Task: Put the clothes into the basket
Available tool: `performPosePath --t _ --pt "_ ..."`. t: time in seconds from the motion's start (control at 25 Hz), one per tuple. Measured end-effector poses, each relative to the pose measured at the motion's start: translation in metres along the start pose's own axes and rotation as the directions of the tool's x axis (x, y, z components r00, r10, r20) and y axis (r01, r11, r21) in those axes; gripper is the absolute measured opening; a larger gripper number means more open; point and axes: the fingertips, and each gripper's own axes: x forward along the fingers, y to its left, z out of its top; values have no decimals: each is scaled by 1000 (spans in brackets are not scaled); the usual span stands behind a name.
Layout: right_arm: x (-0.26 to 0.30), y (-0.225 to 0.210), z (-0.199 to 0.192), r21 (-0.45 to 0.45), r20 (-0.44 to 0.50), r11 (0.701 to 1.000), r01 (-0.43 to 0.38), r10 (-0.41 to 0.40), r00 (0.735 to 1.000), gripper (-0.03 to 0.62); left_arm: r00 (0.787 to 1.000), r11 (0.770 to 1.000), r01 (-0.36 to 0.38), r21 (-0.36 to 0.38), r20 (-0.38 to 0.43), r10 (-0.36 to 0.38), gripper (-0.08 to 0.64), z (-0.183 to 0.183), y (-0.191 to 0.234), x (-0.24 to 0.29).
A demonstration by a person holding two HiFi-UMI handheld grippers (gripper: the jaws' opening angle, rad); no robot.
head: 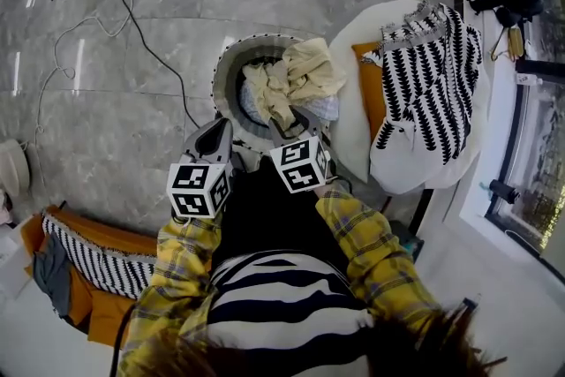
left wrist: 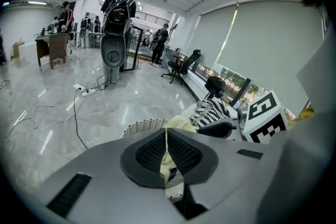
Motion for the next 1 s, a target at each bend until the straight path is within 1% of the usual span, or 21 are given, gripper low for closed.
performPosePath --t 0.16,0.44,0.56,0.68,1.0 --pt "-8 -4 1 35 11 999 6 -7 1000 185 1000 1000 7 7 4 -7 21 4 -2 -2" --pt "-33 -11 7 115 63 993 19 -26 998 118 1000 1000 18 21 13 -19 20 11 -10 -2" --pt "-46 -17 9 150 74 988 39 -51 996 60 999 999 27 25 22 -27 21 14 -16 -4" --pt "-57 -24 6 172 84 984 55 -70 994 44 999 999 30 30 33 -31 21 17 -22 -9" --pt "-90 -28 9 227 152 973 52 -88 984 34 997 998 44 44 65 -47 20 25 -32 -26"
